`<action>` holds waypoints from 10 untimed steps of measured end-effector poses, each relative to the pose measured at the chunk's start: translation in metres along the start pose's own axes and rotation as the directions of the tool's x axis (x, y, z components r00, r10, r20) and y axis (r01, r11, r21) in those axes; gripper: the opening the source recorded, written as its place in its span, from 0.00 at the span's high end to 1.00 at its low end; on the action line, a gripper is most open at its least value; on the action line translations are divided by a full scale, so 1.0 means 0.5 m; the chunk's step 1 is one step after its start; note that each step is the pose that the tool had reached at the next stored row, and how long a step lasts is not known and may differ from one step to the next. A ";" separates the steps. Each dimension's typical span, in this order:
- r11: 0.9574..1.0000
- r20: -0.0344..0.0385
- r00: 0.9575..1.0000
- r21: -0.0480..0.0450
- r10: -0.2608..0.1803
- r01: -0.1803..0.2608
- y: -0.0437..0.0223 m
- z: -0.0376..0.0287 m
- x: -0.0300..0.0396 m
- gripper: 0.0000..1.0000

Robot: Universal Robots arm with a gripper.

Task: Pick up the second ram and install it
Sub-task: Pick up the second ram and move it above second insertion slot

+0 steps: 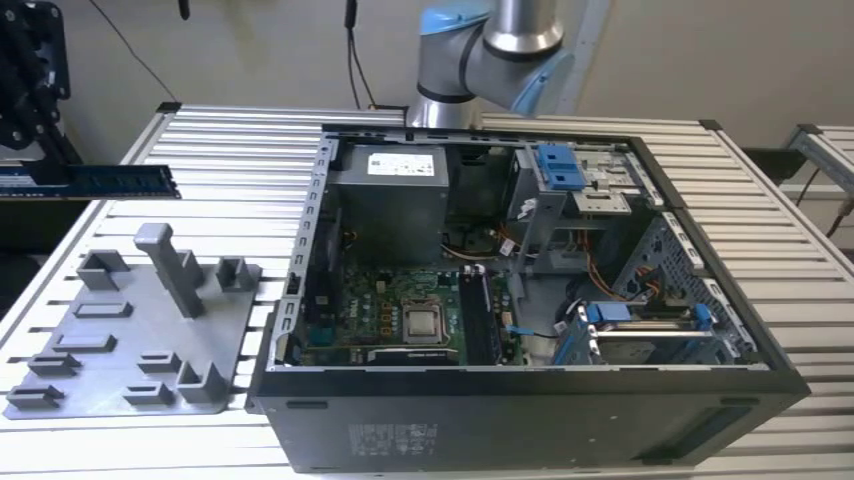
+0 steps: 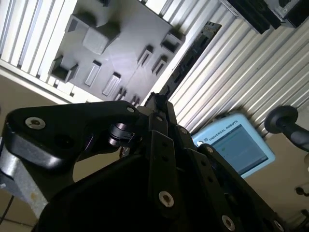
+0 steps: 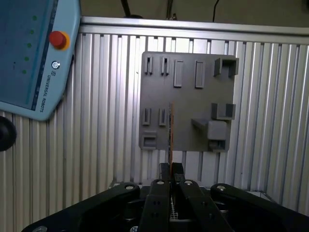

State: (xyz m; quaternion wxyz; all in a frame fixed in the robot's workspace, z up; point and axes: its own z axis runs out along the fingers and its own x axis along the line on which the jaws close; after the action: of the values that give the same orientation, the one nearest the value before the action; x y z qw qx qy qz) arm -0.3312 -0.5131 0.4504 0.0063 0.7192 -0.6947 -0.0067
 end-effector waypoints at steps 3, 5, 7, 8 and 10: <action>1.000 0.000 1.000 0.000 0.000 0.000 -0.014 0.000 0.001 0.86; 1.000 0.000 1.000 0.000 0.000 0.000 -0.022 -0.001 0.001 0.86; 1.000 0.000 1.000 0.000 0.000 0.000 -0.029 -0.001 0.001 0.86; 1.000 0.000 1.000 0.000 0.000 0.000 -0.031 -0.001 0.001 0.86; 1.000 0.000 1.000 0.000 0.000 0.000 -0.037 -0.001 0.001 0.86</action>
State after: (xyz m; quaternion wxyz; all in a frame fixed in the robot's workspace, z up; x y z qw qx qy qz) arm -0.3127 -0.5131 0.4504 0.0064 0.7192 -0.6947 -0.0068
